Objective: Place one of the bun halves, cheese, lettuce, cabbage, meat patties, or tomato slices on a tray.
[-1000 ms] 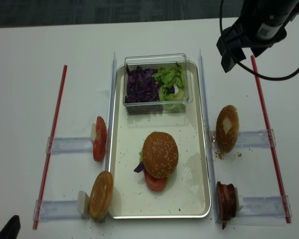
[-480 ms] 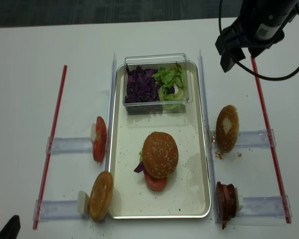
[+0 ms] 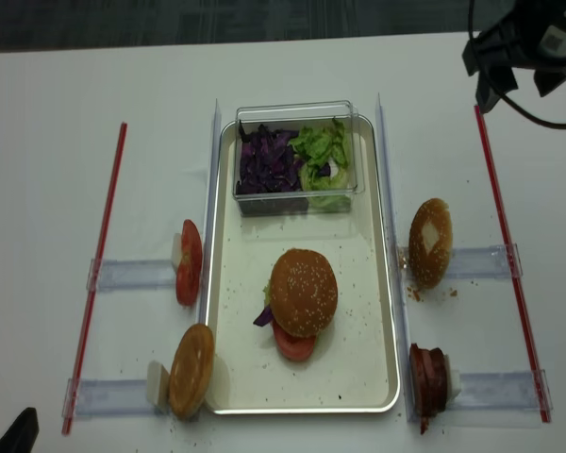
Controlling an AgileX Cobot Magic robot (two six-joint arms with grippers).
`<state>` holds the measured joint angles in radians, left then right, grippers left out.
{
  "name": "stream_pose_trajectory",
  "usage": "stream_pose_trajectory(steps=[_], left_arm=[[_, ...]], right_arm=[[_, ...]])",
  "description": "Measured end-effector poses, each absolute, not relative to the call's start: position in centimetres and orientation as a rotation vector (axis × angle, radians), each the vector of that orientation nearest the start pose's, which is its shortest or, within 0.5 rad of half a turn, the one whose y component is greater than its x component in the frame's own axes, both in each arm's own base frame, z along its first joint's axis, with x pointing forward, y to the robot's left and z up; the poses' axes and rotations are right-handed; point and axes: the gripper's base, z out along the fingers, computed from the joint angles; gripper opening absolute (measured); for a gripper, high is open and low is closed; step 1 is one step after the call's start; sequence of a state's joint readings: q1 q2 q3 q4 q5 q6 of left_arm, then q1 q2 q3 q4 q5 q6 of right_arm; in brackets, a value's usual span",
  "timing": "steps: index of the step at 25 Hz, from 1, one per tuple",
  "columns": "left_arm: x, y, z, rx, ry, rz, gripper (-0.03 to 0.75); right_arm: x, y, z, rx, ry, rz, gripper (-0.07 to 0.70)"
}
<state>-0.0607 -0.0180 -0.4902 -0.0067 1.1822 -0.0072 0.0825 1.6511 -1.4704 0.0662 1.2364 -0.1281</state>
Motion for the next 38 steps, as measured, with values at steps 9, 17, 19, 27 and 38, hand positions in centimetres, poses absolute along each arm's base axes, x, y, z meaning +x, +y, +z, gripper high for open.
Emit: stream_pose_trajectory(steps=[9, 17, 19, 27, 38], left_arm=[[-1.2, 0.0, 26.5, 0.059, 2.157, -0.047, 0.492], [-1.2, 0.1, 26.5, 0.058, 2.157, -0.039, 0.492], [-1.2, 0.0, 26.5, 0.059, 2.157, -0.047, 0.492], [-1.2, 0.0, 26.5, 0.059, 2.157, -0.047, 0.492], [-1.2, 0.0, 26.5, 0.059, 2.157, -0.047, 0.492]], right_arm=[[33.4, -1.0, 31.2, -0.115, 2.892, 0.069, 0.552], [33.4, -1.5, 31.2, -0.125, 2.89, 0.07, 0.552], [33.4, -1.5, 31.2, -0.126, 2.889, 0.078, 0.552], [33.4, -1.4, 31.2, -0.102, 2.889, 0.092, 0.552], [28.9, -1.1, 32.2, -0.099, 2.875, 0.09, 0.552]])
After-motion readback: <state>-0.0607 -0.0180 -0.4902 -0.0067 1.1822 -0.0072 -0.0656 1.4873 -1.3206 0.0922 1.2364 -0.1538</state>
